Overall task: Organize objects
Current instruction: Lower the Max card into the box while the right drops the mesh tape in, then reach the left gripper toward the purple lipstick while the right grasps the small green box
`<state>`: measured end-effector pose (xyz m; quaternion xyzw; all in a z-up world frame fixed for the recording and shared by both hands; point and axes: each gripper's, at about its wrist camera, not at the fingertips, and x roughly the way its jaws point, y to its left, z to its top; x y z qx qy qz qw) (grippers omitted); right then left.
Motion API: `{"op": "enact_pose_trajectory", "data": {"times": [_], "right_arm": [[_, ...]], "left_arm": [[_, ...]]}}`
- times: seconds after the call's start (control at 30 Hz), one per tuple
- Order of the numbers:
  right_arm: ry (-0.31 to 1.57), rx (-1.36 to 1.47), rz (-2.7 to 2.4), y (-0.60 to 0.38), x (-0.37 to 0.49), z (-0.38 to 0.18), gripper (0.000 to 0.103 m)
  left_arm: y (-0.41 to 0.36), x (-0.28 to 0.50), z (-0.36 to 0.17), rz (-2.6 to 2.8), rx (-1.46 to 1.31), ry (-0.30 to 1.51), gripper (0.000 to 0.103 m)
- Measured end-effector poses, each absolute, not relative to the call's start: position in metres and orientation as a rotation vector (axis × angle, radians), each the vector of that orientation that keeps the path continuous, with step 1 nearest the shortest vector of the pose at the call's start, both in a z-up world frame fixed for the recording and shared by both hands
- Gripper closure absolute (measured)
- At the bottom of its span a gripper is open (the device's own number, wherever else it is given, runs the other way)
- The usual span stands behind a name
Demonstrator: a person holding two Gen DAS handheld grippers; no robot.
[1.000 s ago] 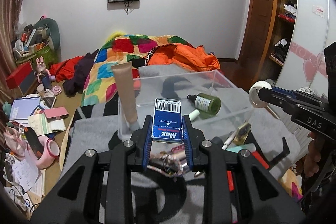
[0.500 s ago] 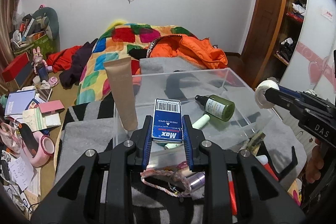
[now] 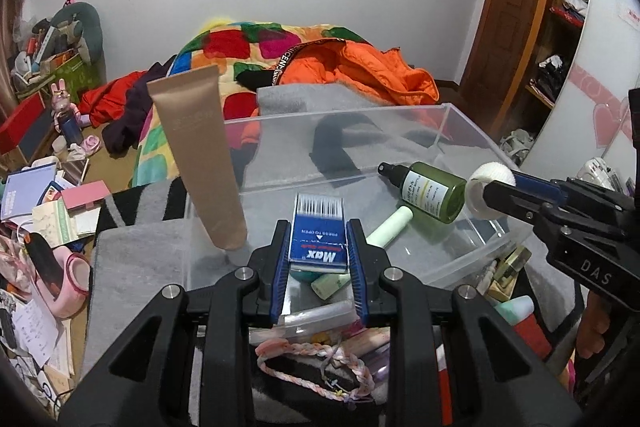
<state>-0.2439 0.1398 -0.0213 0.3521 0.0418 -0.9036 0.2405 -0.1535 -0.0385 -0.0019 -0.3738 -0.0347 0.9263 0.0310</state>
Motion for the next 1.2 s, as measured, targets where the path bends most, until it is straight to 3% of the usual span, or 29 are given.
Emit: {"op": "enact_pose_trajectory", "data": {"times": [0.33,0.5,0.7,0.9,1.2], "right_arm": [[0.153,0.993,-2.451,0.133,-0.243,-0.029,0.078],[0.141,0.973,-2.446,0.136,-0.237,-0.024,0.065],[0.123,0.947,-2.463,0.145,-0.228,-0.014,0.065],[0.104,0.91,-2.493,0.161,-0.214,-0.003,0.053],[0.123,0.93,-2.512,0.179,-0.198,-0.006,0.051]], "left_arm": [[-0.034,-0.153,-0.003,2.827,-1.154,-0.105,0.074],[-0.028,-0.144,0.003,2.846,-1.116,-0.068,0.053],[-0.02,-0.131,0.012,2.852,-1.081,-0.04,0.046],[-0.017,-0.116,0.02,2.831,-1.055,-0.054,0.036],[-0.011,-0.1,0.017,2.807,-1.076,-0.072,0.033]]}}
